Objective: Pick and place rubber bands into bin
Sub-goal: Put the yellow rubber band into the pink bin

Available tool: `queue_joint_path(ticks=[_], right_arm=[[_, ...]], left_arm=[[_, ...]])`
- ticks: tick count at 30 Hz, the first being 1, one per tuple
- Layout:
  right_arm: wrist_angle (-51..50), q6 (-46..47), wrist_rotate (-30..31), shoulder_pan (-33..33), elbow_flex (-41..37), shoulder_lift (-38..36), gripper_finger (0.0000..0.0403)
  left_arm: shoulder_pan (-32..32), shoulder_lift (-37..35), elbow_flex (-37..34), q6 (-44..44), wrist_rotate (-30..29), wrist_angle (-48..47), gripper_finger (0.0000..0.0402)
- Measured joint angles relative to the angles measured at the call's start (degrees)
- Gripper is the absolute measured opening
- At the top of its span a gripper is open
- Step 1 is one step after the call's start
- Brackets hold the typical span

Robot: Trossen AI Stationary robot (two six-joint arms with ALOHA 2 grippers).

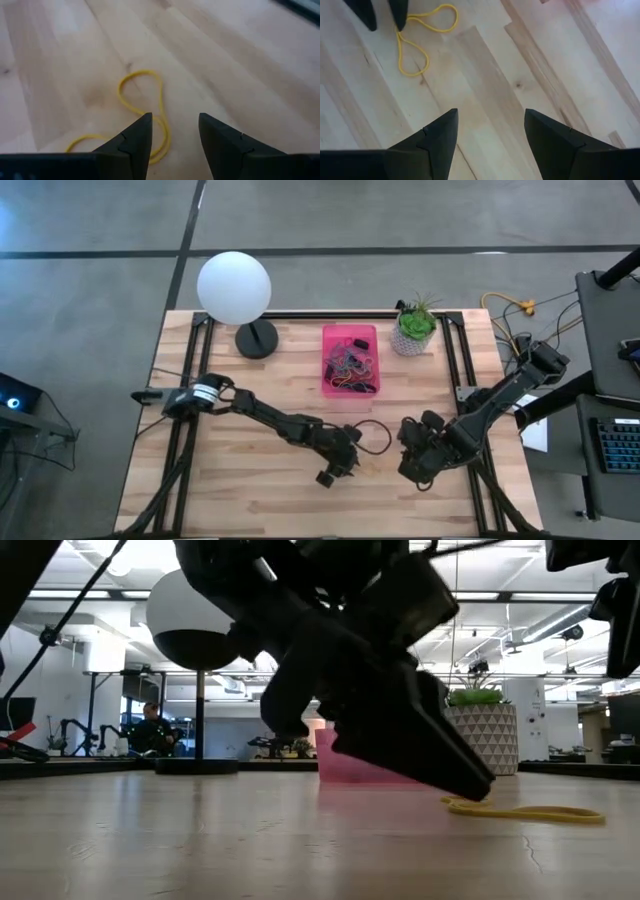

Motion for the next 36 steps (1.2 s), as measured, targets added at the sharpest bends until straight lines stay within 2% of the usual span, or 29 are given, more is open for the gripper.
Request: queue_joint_path(ticks=[7, 15, 20, 27, 29, 31, 36], right_arm=[[-0.2, 0.8, 0.0, 0.0, 0.0, 0.0, 0.0215], [-1.1, 0.8, 0.0, 0.0, 0.0, 0.0, 0.0215], [-1.2, 0.8, 0.0, 0.0, 0.0, 0.0, 0.0215], [-1.2, 0.8, 0.0, 0.0, 0.0, 0.0, 0.0215], [-1.3, 1.0, 0.0, 0.0, 0.0, 0.0, 0.0215], [-1.5, 1.5, 0.0, 0.0, -0.1, 0.0, 0.0215], [-2.6, 2.6, 0.0, 0.0, -0.1, 0.0, 0.0215]], left_arm=[[1.0, 1.8, 0.7, -1.5, 1.1, -2.3, 0.0134], [1.1, 2.9, 0.9, -1.5, 1.8, -5.2, 0.0055], [1.0, 3.0, 0.7, -1.4, -1.4, -6.3, 0.0009], [1.0, 0.0, 0.6, -5.2, -5.4, -10.1, 0.0000], [1.0, -2.2, 0.4, -5.9, -7.7, -11.3, 0.0000], [1.2, -5.3, 0.3, -5.3, -13.1, -13.4, 0.0000], [2.8, -16.2, 2.9, 1.8, -24.0, -14.2, 0.0000]])
